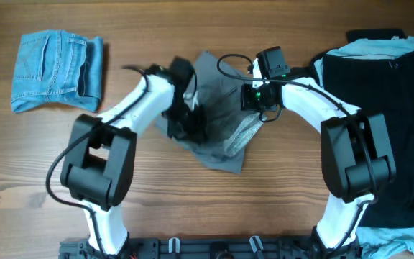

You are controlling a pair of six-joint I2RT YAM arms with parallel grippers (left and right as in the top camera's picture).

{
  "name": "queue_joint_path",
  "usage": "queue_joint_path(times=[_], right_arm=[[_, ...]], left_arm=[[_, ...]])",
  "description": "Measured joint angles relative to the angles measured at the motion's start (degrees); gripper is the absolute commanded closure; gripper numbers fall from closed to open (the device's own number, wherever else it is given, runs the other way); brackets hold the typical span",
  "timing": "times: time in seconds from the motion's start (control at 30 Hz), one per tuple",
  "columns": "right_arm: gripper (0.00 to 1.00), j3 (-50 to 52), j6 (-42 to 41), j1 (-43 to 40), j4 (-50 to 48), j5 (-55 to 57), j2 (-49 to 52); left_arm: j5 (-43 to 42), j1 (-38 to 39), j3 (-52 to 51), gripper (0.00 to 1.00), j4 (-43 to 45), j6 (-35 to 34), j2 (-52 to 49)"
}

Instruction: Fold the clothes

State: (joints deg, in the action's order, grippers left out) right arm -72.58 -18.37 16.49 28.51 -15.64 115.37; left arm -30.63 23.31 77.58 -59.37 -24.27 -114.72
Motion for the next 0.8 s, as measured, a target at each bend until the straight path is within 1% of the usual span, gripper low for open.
queue_joint_path(times=[0.03,0.1,0.2,0.27,0.3,0.33,0.37,0.4,0.43,0.47,0.53,0.57,0.63,0.67,0.7,0.8], right_arm=[[0.96,0.0,0.0,0.0,0.0,0.0,0.0],[0.96,0.0,0.0,0.0,0.1,0.0,0.0],[0.96,-0.4,0.0,0.0,1.0,0.0,0.1],[0.96,-0.7,1.0,0.0,2.5,-0.4,0.0],[0.95,-0.7,2.0,0.0,3.7,-0.5,-0.4],[0.94,-0.2,4.0,0.0,6.2,-0.6,-1.4],[0.92,0.2,5.1,0.0,7.3,-0.7,-2.0],[0.92,1.1,6.9,0.0,9.3,-1.0,-4.0],[0.92,1.3,7.8,0.0,10.0,-1.1,-5.6],[0.92,1.3,8.4,0.0,10.1,-1.1,-7.7],[0.96,1.3,8.6,0.0,10.1,-1.3,-11.5],[0.95,1.3,8.3,0.0,10.1,-1.5,-13.0],[0.96,1.3,8.0,0.0,11.3,-2.3,-13.0],[0.96,1.4,8.0,0.0,11.8,-3.1,-13.0],[0.96,1.4,8.0,0.1,11.9,-3.5,-12.9],[0.96,1.4,8.0,0.1,12.2,-4.1,-10.5]], left_arm=[[0.3,0.3,-4.1,0.82,-0.3,-0.6,0.0],[1.7,0.1,-8.7,0.87,-0.2,-1.0,0.0],[1.9,-2.1,-10.7,0.85,-0.4,-1.2,0.5],[-0.2,-5.1,-11.6,0.73,-1.0,-1.3,1.6],[-1.7,-6.3,-11.9,0.64,-0.9,-0.9,2.5],[-3.0,-7.8,-12.2,0.48,-0.9,0.0,4.2],[-3.8,-9.0,-12.2,0.42,-1.1,0.9,6.2],[-4.5,-10.8,-12.3,0.32,-1.0,1.2,9.5],[-4.8,-11.9,-12.3,0.20,-0.8,1.6,11.9],[-5.0,-12.7,-12.3,0.13,-0.2,1.9,13.7],[-5.2,-13.6,-12.2,0.09,2.3,1.5,15.3],[-4.5,-13.6,-12.3,0.04,4.2,0.7,15.2],[-3.4,-13.4,-12.9,0.00,5.8,-1.8,15.2],[-2.4,-13.1,-15.2,0.00,7.6,-5.7,15.1],[-2.2,-12.9,-16.6,0.00,8.7,-7.8,15.1],[-4.8,-10.0,-26.0,0.00,22.6,-17.1,14.6]])
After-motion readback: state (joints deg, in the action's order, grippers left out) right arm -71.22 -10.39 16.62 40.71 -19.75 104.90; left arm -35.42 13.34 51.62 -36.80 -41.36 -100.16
